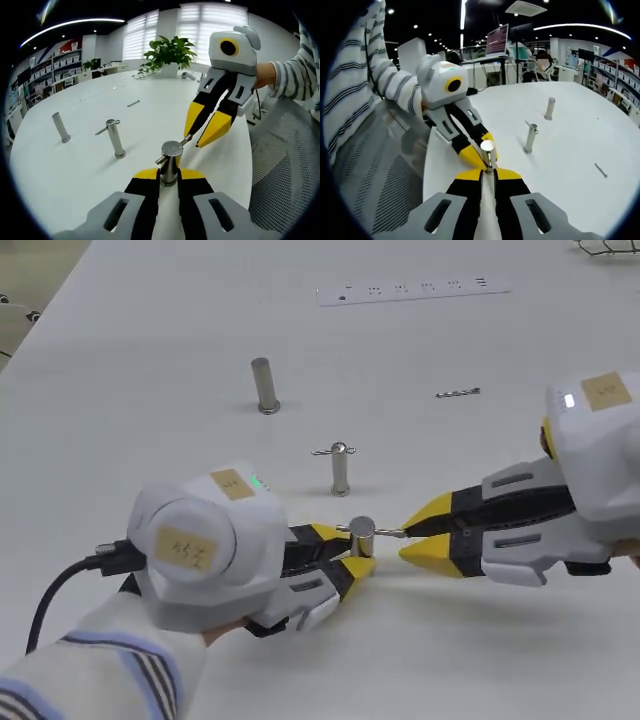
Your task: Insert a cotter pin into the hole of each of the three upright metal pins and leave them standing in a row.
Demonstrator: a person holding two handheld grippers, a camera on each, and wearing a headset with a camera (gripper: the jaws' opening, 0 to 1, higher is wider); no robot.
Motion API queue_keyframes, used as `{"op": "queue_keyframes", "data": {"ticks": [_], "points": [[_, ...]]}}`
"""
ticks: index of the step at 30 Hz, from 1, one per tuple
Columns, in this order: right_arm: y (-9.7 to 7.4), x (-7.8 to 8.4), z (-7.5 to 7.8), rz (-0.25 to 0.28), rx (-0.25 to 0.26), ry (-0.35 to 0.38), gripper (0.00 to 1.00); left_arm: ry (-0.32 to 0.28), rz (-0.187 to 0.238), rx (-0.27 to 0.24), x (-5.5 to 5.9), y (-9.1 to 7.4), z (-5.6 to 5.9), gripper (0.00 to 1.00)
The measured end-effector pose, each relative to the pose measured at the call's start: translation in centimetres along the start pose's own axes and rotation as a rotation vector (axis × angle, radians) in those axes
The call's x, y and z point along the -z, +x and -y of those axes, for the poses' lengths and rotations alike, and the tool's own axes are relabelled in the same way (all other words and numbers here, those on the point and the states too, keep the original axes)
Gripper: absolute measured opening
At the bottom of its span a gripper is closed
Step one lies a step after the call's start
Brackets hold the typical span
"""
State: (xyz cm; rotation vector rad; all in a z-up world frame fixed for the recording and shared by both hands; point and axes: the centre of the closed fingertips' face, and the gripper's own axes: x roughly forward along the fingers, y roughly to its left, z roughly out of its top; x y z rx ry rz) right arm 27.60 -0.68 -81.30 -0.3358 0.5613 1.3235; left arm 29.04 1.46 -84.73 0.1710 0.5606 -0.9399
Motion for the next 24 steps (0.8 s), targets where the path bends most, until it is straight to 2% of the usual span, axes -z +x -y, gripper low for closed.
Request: {"op": "queue_keyframes", "data": {"ticks": [9, 24], "points": [[0.3, -0.8, 0.3, 0.034, 0.021, 0.009, 0.06, -0.002, -0.002, 0.002, 0.0, 0.0, 0.0, 0.12], [1.3, -1.3, 0.3, 0.049, 0.024, 0.022, 0.05, -0.005, -0.002, 0.002, 0.0, 0.0, 0.0, 0.12]]}}
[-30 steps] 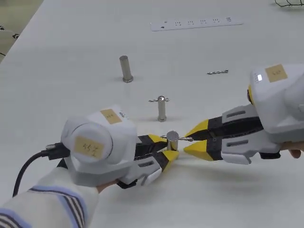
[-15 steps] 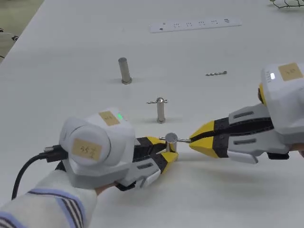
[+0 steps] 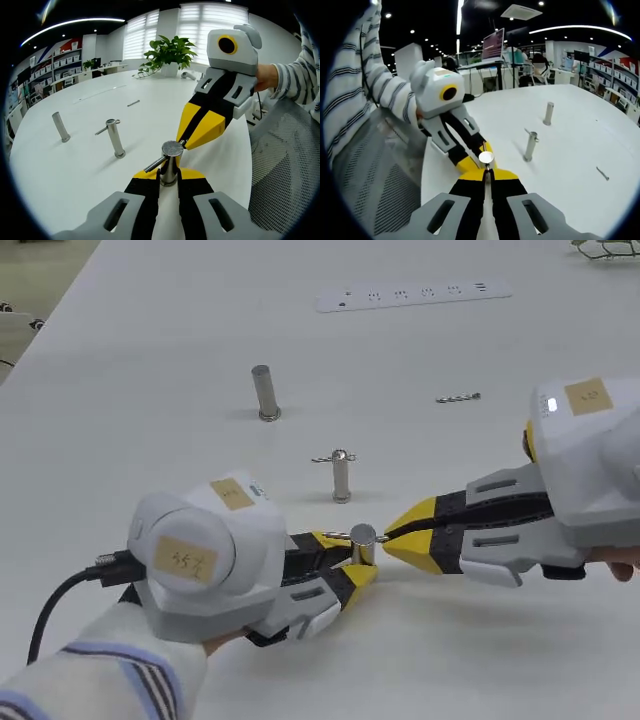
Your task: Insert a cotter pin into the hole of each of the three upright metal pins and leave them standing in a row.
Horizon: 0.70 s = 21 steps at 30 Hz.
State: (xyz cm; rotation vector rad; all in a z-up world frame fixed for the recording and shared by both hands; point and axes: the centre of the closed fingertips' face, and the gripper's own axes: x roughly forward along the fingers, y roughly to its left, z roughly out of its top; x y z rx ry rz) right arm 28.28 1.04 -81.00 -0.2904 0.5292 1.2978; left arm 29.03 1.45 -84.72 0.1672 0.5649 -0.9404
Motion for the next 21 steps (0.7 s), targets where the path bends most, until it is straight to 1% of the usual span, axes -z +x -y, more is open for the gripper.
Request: {"op": "queue_keyframes", "data": {"ticks": [9, 12, 15, 19, 21], "points": [[0.14, 0.05, 0.08, 0.012, 0.022, 0.017, 0.06, -0.014, 0.002, 0.001, 0.02, -0.01, 0.00, 0.12], [0.14, 0.11, 0.11, 0.013, 0.024, 0.043, 0.06, -0.022, 0.003, 0.004, -0.01, 0.00, 0.02, 0.12], [0.11, 0.11, -0.07, 0.009, 0.015, 0.025, 0.06, -0.003, 0.002, 0.005, -0.03, -0.03, 0.11, 0.12], [0.04, -0.13, -0.31, 0.016, 0.007, 0.016, 0.10, -0.016, 0.020, 0.010, -0.34, -0.24, 0.12, 0.12], [0.05, -0.20, -0.26, 0.016, 0.011, 0.010, 0.12, -0.018, 0.032, 0.017, -0.57, -0.37, 0.17, 0.13]]}}
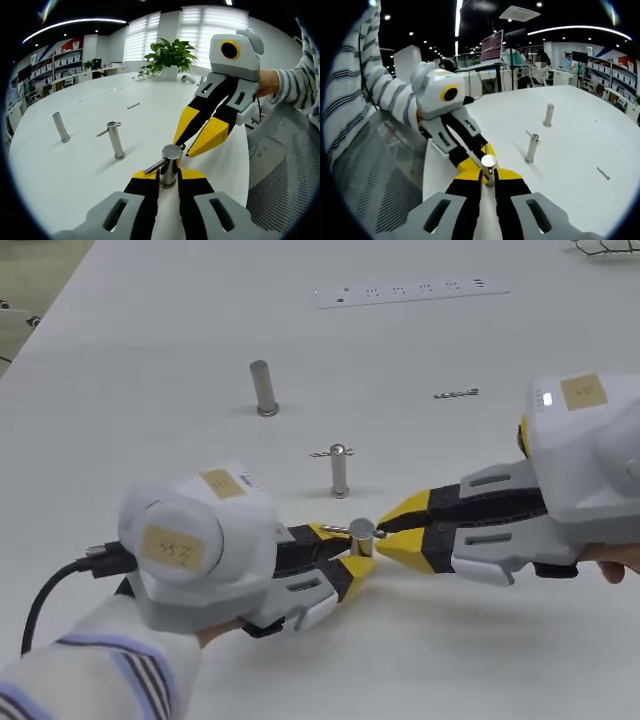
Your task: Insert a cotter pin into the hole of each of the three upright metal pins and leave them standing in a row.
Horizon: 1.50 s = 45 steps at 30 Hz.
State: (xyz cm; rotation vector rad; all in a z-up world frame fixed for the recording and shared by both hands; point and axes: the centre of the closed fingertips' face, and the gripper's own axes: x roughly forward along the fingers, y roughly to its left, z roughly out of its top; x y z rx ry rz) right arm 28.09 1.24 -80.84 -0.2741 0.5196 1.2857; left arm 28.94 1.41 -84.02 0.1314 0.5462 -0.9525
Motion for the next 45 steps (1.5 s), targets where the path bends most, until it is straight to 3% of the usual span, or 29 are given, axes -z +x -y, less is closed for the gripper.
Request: {"op": "queue_keyframes", "data": {"ticks": [6, 11, 13, 16, 18, 25, 32, 45], "points": [[0.1, -0.1, -0.1, -0.004, -0.007, -0.010, 0.15, 0.012, 0.008, 0.028, 0.1, -0.7, 0.4, 0.29], [0.3, -0.3, 0.0, 0.004, -0.001, -0.007, 0.16, -0.027, 0.029, 0.045, 0.4, -1.6, 0.3, 0.47], [0.5, -0.3, 0.0, 0.001, -0.002, -0.009, 0.16, -0.030, 0.021, 0.035, 0.7, -1.9, 0.2, 0.52], [0.8, -0.2, -0.1, -0.010, -0.004, -0.016, 0.16, -0.037, 0.028, -0.030, 1.1, -2.3, -0.9, 0.66], [1.1, -0.1, 0.0, -0.018, -0.005, -0.020, 0.16, -0.074, 0.025, -0.021, 1.4, -2.4, -0.9, 0.77], [1.9, 0.0, 0.0, -0.029, -0.005, -0.032, 0.16, -0.086, 0.031, 0.000, 1.3, -2.8, -0.2, 0.98], [2.7, 0.3, 0.1, -0.050, -0.001, -0.044, 0.16, -0.102, 0.039, 0.009, 1.1, -3.1, -0.1, 0.99], [3.0, 0.5, 0.3, -0.069, -0.016, -0.054, 0.15, -0.120, 0.040, -0.034, 1.1, -4.7, -1.8, 0.99]]}}
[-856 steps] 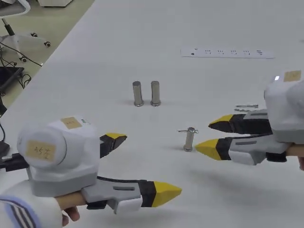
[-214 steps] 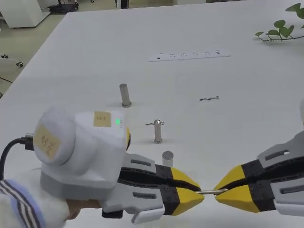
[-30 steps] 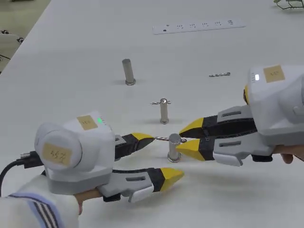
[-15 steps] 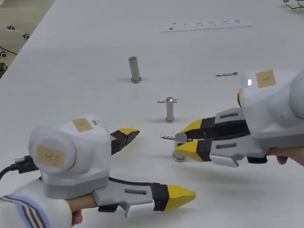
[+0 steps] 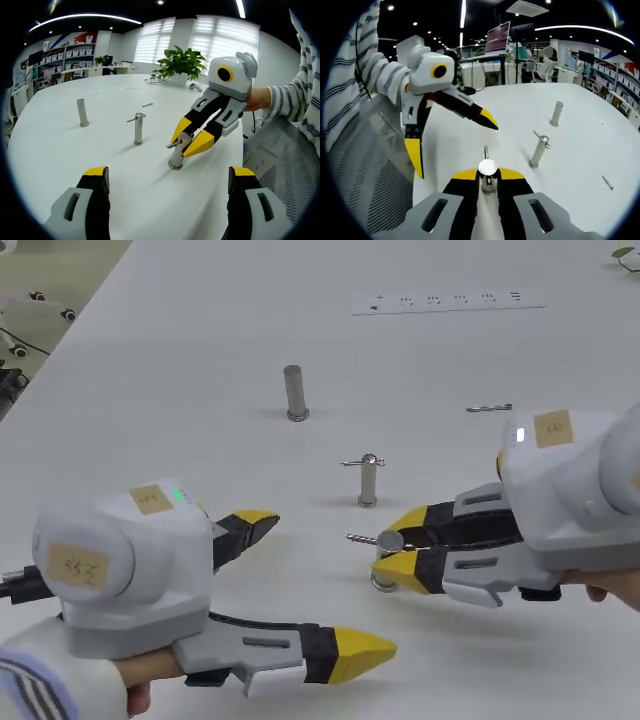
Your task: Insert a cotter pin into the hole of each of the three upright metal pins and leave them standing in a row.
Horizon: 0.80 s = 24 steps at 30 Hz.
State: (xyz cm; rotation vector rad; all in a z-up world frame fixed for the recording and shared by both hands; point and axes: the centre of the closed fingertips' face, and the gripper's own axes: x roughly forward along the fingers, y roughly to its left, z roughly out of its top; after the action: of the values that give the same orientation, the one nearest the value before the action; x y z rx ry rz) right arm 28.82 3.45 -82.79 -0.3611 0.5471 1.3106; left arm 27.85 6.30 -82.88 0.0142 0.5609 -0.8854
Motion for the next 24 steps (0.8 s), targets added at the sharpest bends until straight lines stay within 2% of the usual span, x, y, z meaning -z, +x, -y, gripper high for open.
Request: {"op": "queue_keyframes", "data": {"ticks": [4, 5, 8, 12, 19, 21, 24], "points": [[-0.3, 0.1, 0.2, -0.022, -0.031, -0.011, 0.14, -0.003, -0.004, -0.005, -0.1, -0.3, -0.3, 0.99], [-0.4, 0.2, 0.2, -0.036, -0.057, -0.047, 0.14, -0.004, -0.005, -0.005, -0.1, -0.3, -0.3, 0.99], [-1.0, 0.6, 0.7, -0.055, -0.088, -0.107, 0.14, -0.010, -0.007, 0.010, -0.1, -0.5, -0.1, 0.99], [-2.3, 1.1, 2.4, -0.055, -0.118, -0.144, 0.14, -0.002, -0.016, 0.012, -0.1, -0.8, -0.2, 0.99], [-4.0, 1.5, 6.0, -0.040, -0.131, -0.134, 0.14, 0.021, -0.042, 0.004, 0.2, -0.9, 0.0, 0.97], [-4.5, 1.6, 7.7, -0.030, -0.131, -0.115, 0.14, 0.009, -0.040, 0.006, 0.2, -0.8, 0.1, 0.99], [-4.8, 1.5, 8.6, -0.012, -0.122, -0.130, 0.14, -0.027, -0.049, 0.013, 0.4, -0.7, 0.3, 0.99]]}}
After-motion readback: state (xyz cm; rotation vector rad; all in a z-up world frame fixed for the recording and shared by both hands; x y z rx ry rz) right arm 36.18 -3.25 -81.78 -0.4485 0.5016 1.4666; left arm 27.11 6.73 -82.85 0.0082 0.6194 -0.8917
